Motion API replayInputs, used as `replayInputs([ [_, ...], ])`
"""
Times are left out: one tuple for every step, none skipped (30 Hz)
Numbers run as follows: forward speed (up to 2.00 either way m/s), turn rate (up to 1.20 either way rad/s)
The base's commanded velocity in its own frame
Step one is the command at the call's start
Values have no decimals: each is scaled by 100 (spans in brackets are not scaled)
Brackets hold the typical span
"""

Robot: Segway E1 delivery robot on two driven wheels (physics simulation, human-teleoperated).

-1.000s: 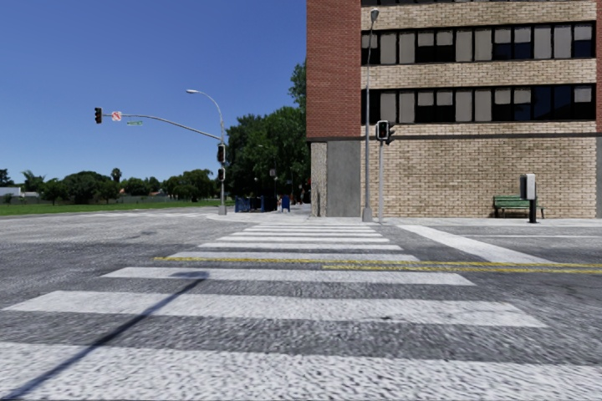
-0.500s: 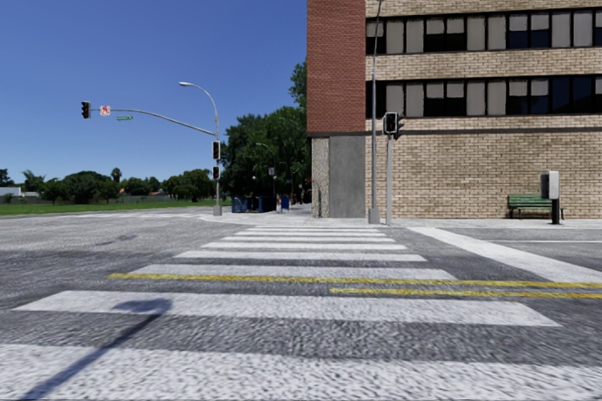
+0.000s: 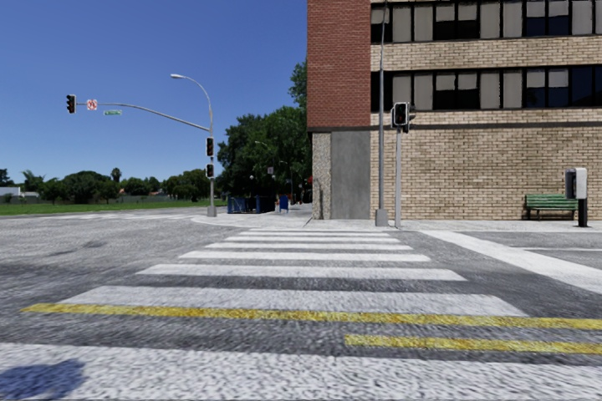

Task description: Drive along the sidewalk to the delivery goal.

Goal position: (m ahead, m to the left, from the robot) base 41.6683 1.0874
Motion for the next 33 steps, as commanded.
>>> replayInputs([
  [200,0],
  [200,0],
  [200,0],
  [200,0],
  [200,0],
  [200,0],
  [200,0],
  [200,0],
  [200,0],
  [200,0],
  [200,0],
  [200,0],
  [200,0],
  [200,0],
  [200,0],
  [200,0],
  [200,0],
  [200,0],
  [200,0],
  [200,0],
  [200,0],
  [200,0],
  [200,0],
  [200,0],
  [200,0],
  [200,0],
  [200,0],
  [200,0],
  [200,0],
  [200,0],
  [200,0],
  [200,0],
  [200,0],
])
